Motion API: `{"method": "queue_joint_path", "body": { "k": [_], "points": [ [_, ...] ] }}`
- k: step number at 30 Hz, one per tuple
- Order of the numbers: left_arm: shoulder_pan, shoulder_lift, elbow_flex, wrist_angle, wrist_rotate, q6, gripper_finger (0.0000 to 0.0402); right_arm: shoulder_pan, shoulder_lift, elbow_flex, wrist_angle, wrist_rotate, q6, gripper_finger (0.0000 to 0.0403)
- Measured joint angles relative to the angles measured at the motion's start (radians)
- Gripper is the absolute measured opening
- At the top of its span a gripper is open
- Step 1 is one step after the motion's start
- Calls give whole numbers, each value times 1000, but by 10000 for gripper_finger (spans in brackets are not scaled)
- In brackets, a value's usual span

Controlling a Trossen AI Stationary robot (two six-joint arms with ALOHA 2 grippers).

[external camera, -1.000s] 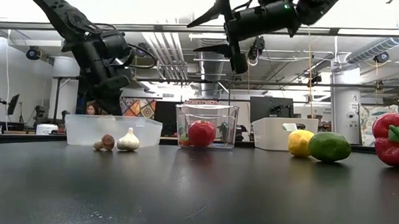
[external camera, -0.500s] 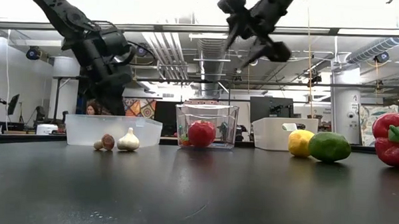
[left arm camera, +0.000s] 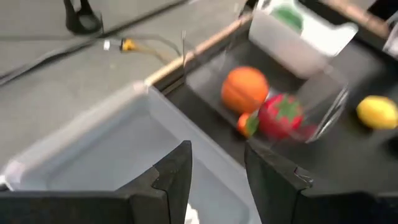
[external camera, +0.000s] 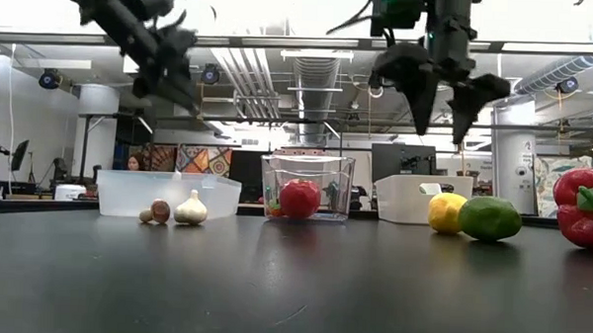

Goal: Sort produce into baskets
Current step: Put the yellow lemon into the right transparent bin

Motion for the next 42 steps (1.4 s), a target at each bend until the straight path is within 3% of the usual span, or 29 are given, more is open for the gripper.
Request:
{"method": "queue_joint_path", "body": {
  "k": [5, 20, 26, 34, 42],
  "points": [
    [0, -87, 51, -41, 0, -28, 131, 0, 0, -92, 42, -2, 45, 291],
    [-2, -266, 78, -51, 1, -108, 131, 5, 1, -346, 424, -47, 193, 292],
    [-2, -272, 78, -51, 1, -110, 131, 5, 2, -384, 455, -37, 195, 262],
    [-2, -266, 77, -51, 1, -118, 131, 5, 1, -377, 465, -37, 160, 167],
    [-8, -265, 76, -98, 1, -147, 131, 4, -5, -190, 448, -72, 75, 167]
  ]
}}
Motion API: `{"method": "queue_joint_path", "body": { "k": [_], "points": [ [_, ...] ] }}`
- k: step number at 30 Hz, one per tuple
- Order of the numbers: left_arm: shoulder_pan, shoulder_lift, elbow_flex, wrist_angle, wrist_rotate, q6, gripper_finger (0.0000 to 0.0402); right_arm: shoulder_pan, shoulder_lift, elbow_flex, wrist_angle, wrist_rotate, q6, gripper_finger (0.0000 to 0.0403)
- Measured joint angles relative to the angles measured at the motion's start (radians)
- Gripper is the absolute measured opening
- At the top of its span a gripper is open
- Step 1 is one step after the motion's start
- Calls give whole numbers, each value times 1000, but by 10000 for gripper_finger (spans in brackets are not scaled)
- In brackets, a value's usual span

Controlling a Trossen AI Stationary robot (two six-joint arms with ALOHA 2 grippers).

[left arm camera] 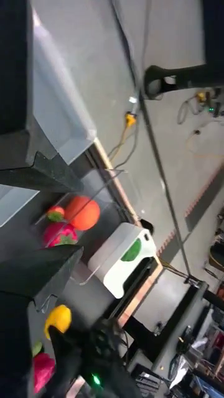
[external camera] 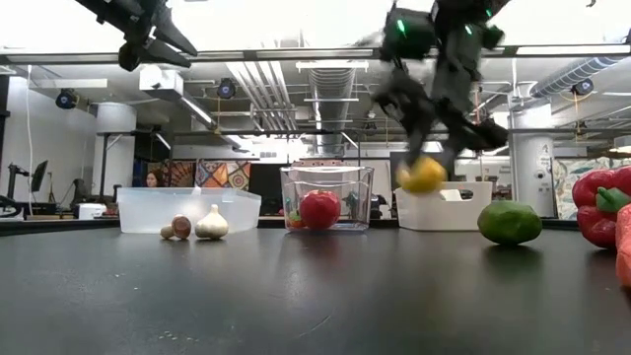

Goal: Sort produce into baskets
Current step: Put the yellow lemon into the right transparent bin

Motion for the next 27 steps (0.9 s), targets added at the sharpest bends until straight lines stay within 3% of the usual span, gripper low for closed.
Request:
{"method": "queue_joint_path", "body": {
  "k": [7, 19, 27],
  "points": [
    [-87, 3, -22, -34, 1, -79, 131, -95, 27, 263, -7, 83, -173, 168],
    [-287, 2, -20, -40, 1, -311, 131, -319, 259, 571, -63, 44, -490, 168],
    [-352, -6, -20, -230, 71, -477, 131, -359, 416, 701, -172, 52, -631, 168]
  ]
}}
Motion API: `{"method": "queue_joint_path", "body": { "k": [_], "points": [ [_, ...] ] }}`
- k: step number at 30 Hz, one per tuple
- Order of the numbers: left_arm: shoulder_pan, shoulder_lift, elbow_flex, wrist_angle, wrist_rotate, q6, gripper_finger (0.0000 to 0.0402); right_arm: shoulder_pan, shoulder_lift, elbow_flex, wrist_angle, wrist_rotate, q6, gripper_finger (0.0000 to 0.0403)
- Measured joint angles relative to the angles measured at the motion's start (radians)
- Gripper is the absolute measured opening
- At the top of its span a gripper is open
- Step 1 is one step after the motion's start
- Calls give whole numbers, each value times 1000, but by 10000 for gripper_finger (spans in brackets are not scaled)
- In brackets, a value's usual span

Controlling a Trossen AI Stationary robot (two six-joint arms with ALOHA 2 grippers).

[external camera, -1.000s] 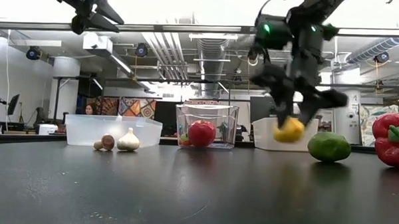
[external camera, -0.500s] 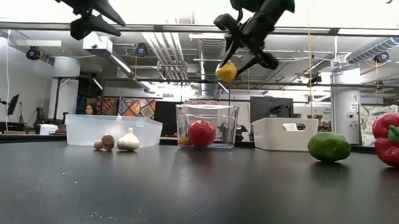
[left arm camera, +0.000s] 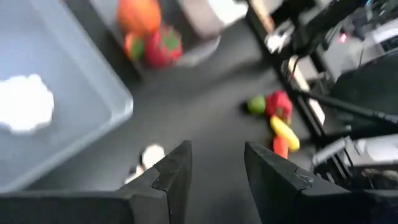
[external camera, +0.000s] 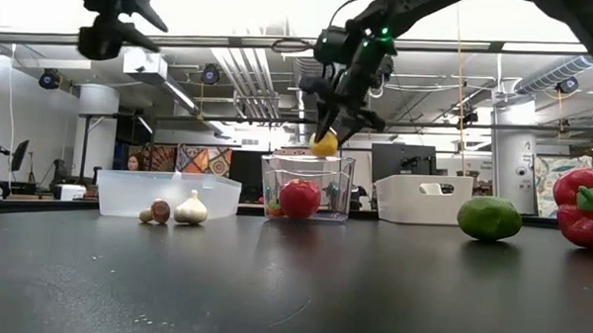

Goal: Sort produce into baskets
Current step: Put the yellow lemon into the right transparent bin, then put the green lemon into the right transparent bin

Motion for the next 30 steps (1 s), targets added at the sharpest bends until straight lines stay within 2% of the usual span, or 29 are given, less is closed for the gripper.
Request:
{"method": "queue_joint_path", "body": {
  "k": [5, 10, 30],
  "points": [
    [-43, 2, 0, -105, 18, -64, 131, -17, 45, 20, -2, 1, -39, 168],
    [-68, 8, 0, -120, 18, -69, 131, -22, 59, 21, -4, 24, -50, 174],
    [-68, 17, 0, -118, -3, -17, 131, -27, 61, 21, -3, 51, -50, 268]
  ]
}}
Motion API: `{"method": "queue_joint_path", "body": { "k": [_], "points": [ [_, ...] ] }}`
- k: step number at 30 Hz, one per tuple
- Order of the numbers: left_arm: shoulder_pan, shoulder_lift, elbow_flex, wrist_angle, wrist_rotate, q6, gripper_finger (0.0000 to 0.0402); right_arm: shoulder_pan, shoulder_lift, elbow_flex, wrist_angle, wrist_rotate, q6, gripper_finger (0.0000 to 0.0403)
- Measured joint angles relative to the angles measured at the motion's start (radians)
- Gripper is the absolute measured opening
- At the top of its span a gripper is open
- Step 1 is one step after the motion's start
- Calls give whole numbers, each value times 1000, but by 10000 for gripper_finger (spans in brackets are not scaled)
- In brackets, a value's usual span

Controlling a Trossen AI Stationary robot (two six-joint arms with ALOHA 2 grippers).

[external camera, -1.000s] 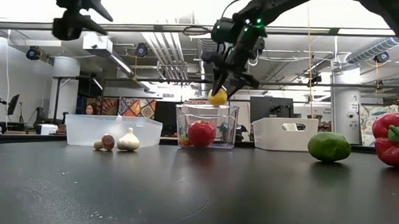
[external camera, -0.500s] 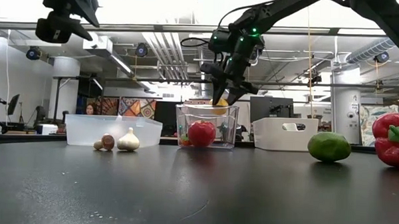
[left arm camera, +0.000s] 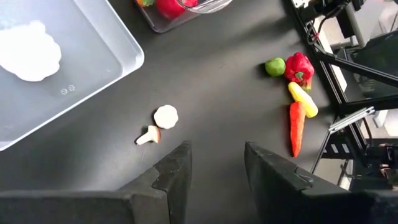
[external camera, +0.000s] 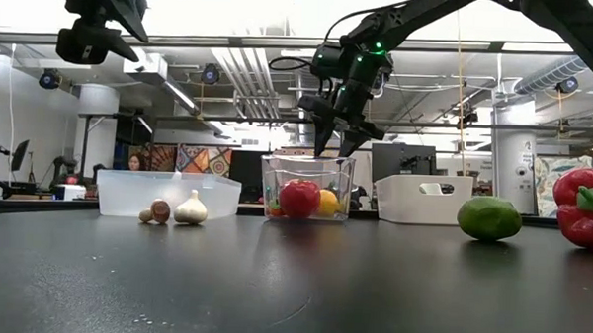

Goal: Sort produce into baskets
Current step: Put the green lemon into the right transparent bin

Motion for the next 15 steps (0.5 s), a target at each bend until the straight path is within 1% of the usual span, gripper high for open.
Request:
{"method": "queue_joint_path", "body": {
  "k": [4, 7, 11, 15],
  "points": [
    [0, 0, 0, 1, -1, 5, 131, 0, -1, 0, -3, -9, 15, 285],
    [0, 0, 0, 19, -1, 11, 131, 0, -22, 1, -35, -38, 36, 291],
    [0, 6, 0, 80, -9, 38, 131, 22, -89, 5, -107, -89, 61, 287],
    [0, 33, 0, 151, -42, 72, 131, 82, -167, 5, -212, -130, 69, 276]
  ]
}}
